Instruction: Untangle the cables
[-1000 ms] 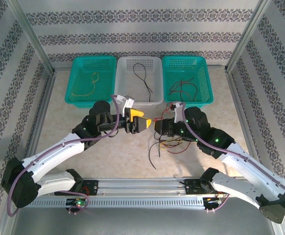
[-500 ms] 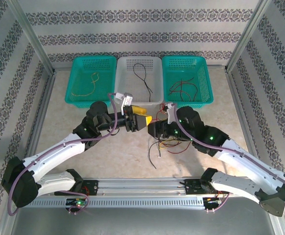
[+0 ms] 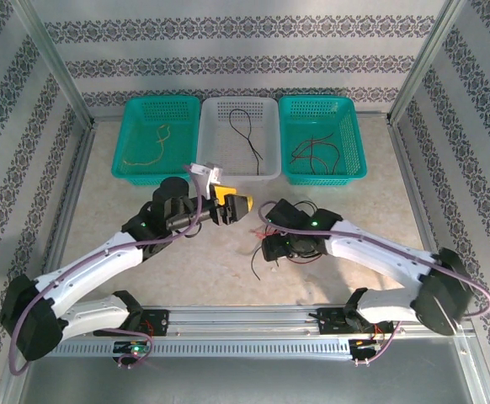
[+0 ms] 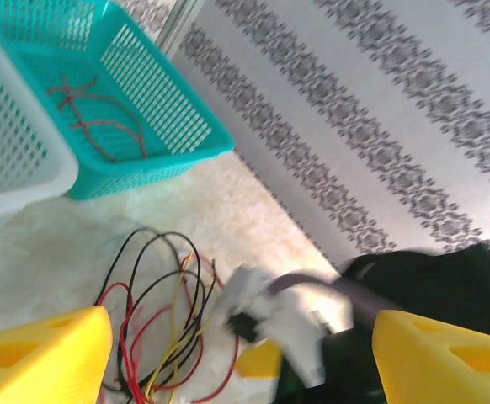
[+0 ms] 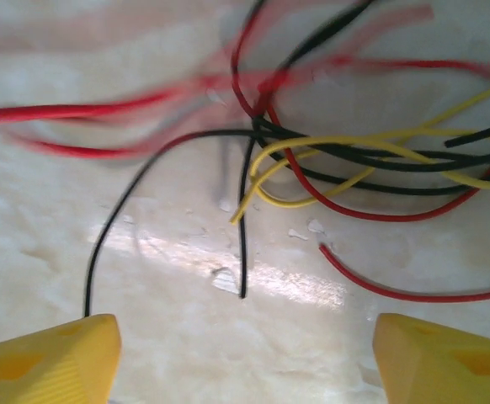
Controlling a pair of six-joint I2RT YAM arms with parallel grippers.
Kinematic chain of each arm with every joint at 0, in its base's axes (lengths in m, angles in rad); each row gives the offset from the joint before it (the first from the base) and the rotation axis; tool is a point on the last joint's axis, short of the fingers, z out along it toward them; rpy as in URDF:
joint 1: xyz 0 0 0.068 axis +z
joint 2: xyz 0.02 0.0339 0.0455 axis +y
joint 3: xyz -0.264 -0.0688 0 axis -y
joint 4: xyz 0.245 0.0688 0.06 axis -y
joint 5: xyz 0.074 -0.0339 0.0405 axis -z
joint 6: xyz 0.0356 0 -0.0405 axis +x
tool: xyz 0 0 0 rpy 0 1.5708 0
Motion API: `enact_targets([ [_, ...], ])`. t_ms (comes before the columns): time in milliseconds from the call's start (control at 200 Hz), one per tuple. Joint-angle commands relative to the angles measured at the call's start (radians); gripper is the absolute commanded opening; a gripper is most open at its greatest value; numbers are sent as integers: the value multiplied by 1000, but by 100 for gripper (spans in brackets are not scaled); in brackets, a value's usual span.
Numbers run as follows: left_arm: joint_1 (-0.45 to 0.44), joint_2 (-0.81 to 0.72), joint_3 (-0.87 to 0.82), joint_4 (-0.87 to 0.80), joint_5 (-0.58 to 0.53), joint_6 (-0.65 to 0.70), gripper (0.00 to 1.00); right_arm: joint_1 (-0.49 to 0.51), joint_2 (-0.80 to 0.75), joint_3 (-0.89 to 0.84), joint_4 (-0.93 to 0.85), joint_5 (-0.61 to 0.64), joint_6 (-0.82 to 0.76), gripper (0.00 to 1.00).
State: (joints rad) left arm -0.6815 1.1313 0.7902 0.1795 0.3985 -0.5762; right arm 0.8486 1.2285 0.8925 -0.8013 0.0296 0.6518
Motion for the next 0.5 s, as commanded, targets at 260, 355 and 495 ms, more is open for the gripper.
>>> enact_targets([
  [260, -26, 279, -66, 156, 60, -171, 74, -171, -293, -4, -3, -30, -2, 85],
  [355, -30, 349, -7, -8, 3, -157, 67, -218, -305, -14, 5, -6, 26, 80],
  [495, -33, 391, 44, -197, -87, -123, 60, -308, -284, -59, 81, -49, 74, 66],
])
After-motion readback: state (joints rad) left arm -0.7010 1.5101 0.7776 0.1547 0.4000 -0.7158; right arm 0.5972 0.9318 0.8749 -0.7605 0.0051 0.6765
